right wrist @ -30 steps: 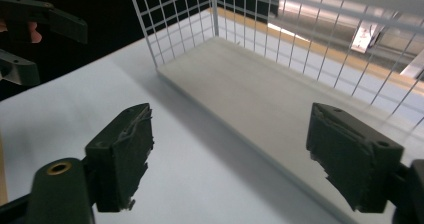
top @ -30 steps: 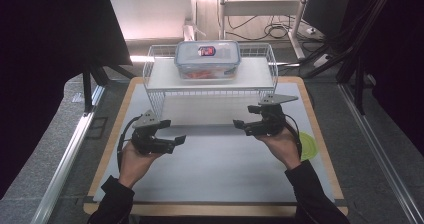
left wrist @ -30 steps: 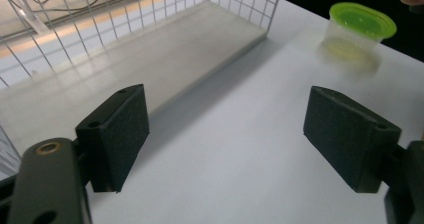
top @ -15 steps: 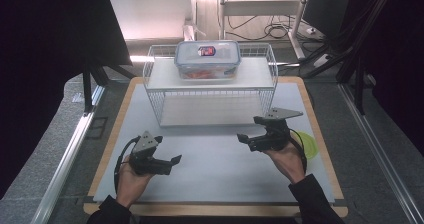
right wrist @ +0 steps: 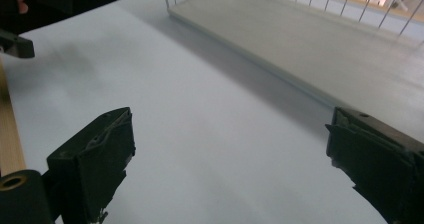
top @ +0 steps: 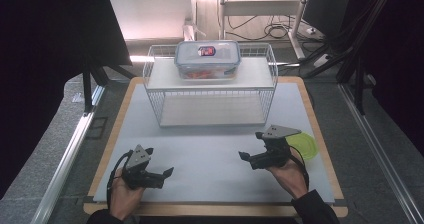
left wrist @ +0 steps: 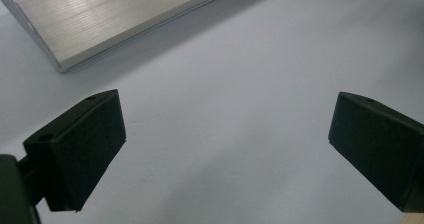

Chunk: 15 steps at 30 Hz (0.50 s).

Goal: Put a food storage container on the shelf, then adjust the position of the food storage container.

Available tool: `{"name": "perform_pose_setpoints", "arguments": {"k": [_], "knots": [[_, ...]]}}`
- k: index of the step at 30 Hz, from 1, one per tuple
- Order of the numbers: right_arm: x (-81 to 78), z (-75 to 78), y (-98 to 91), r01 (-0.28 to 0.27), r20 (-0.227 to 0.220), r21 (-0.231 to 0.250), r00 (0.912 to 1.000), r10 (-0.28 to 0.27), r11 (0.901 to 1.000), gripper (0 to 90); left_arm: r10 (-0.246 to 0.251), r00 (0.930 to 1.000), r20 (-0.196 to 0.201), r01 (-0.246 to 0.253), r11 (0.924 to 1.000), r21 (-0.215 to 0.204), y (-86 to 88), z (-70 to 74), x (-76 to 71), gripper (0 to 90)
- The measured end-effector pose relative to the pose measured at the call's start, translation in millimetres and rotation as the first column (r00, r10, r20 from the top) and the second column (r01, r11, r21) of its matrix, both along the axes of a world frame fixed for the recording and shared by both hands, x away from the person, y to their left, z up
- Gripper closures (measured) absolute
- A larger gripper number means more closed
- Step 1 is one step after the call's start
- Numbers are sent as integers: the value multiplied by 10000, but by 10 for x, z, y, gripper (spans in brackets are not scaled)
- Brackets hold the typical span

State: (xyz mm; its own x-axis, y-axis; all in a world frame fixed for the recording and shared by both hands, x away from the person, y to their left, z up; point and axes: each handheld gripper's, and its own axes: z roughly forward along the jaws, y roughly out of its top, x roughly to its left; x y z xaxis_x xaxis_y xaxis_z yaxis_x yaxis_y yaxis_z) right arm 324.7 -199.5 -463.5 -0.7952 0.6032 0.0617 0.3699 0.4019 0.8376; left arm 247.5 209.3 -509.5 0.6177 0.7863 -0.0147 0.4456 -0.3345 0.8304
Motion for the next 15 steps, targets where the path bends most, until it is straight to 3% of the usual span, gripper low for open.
{"name": "perform_pose_setpoints", "arguments": {"k": [4,10,13,14,15], "knots": [[-25,-56,-22,274,-206,-217,9994,-279,9994,22,-48,9999,92,47,10000,87,-19,-2,-3,16],[9,-43,-92,767,-479,-49,9959,-768,9970,14,-250,9996,98,248,9996,135,-29,-16,2,17],[18,-2,-153,1099,-462,-200,9928,-1107,9937,93,-277,9996,76,276,9996,109,-34,-25,8,19],[29,30,-211,1293,-479,-206,9903,-1302,9914,182,-280,9996,102,279,9995,126,-36,-24,7,20],[29,30,-211,1293,-479,-206,9903,-1302,9914,182,-306,9995,115,304,9994,136,-37,-23,7,20]]}}
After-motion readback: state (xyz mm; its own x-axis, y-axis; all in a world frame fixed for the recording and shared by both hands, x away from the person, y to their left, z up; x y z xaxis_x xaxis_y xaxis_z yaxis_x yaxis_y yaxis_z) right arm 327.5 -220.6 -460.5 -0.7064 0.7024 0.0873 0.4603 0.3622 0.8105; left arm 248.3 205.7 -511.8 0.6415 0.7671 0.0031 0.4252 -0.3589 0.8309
